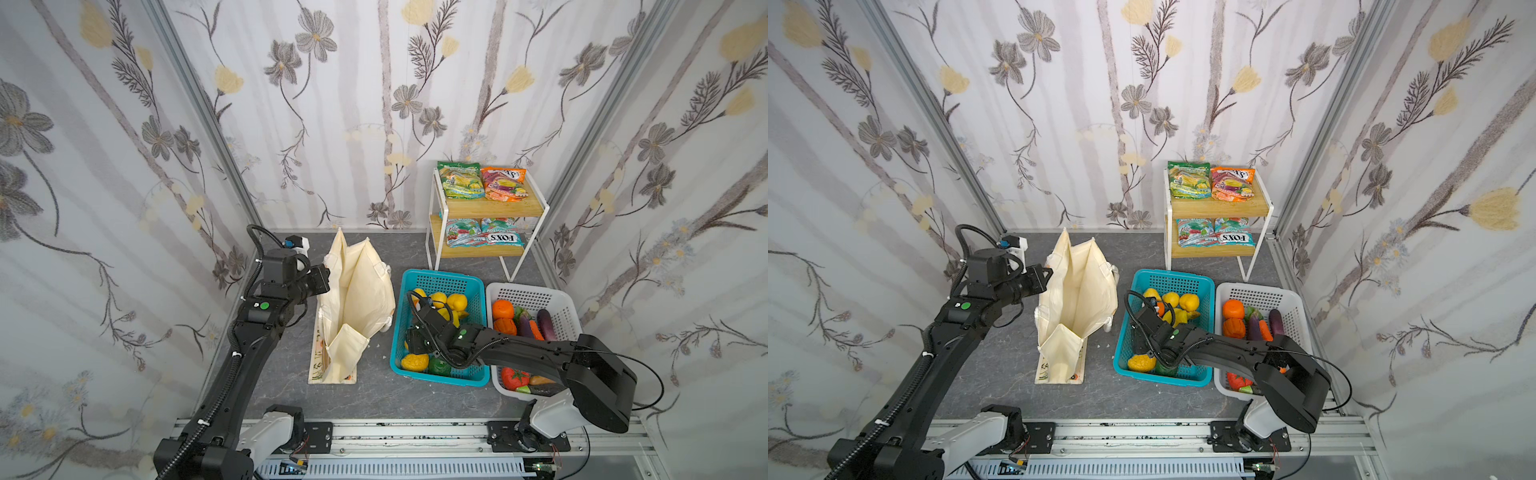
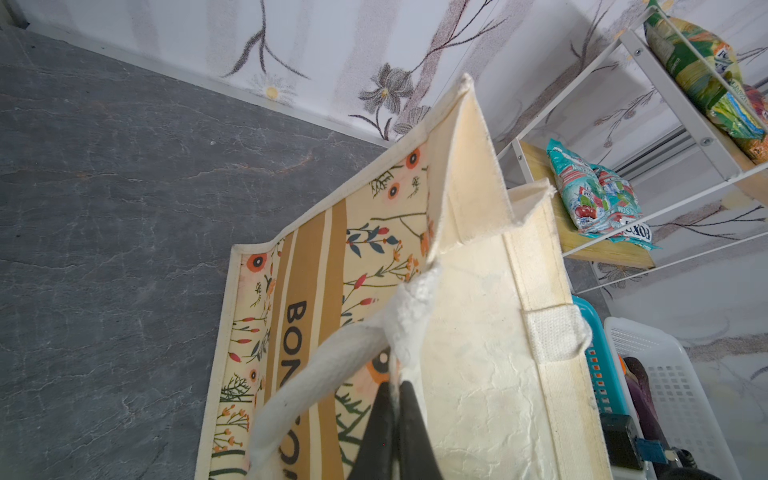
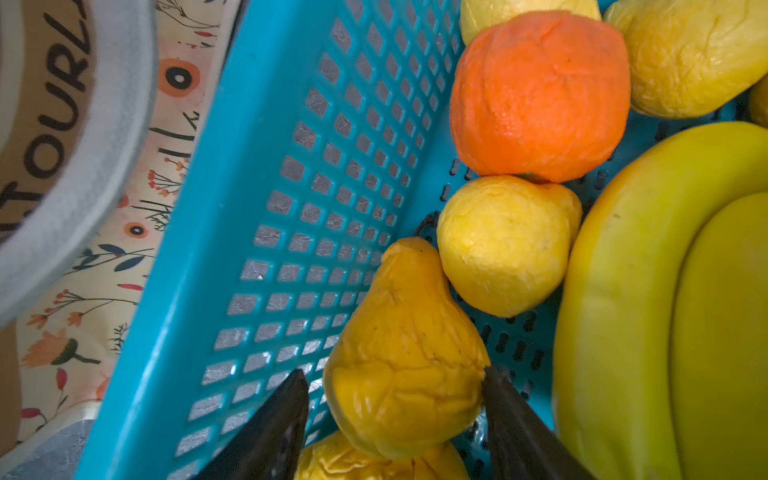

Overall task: Place the food into the grocery bag and tie it
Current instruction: 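Grasp the yellow pear in the teal basket with the right gripper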

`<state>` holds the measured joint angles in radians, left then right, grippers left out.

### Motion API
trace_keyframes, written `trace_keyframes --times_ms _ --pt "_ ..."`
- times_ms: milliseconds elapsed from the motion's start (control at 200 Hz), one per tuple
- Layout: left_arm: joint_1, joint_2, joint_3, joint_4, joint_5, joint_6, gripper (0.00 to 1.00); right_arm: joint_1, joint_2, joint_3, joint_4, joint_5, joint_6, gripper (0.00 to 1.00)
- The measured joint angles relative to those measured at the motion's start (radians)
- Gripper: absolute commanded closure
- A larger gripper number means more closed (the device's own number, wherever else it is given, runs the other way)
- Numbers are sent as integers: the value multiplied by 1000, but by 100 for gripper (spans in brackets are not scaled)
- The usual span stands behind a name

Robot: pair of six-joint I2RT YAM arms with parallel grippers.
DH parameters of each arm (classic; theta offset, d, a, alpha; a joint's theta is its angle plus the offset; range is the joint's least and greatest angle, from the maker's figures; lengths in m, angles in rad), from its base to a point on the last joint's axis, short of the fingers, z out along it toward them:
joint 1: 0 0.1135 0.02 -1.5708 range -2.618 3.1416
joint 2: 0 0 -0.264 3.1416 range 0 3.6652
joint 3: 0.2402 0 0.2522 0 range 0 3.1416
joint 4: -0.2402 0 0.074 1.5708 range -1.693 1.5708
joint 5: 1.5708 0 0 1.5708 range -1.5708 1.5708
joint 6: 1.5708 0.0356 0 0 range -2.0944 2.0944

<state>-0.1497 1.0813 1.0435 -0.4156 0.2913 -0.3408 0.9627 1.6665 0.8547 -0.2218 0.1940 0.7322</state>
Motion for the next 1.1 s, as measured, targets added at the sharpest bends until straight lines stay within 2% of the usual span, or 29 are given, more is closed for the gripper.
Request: trace_keyframes --times_ms 165,460,834,1099 --pt "0 1 0 0 0 -3 100 0 27 0 8 -2 1 22" --pt "0 1 -6 1 0 -7 100 -9 87 0 52 -13 4 21" --pt "0 0 -8 1 1 -19 100 -21 30 -38 106 -12 3 40" --pt "0 4 -5 0 2 -23 100 -23 -23 -53 132 -14 3 41"
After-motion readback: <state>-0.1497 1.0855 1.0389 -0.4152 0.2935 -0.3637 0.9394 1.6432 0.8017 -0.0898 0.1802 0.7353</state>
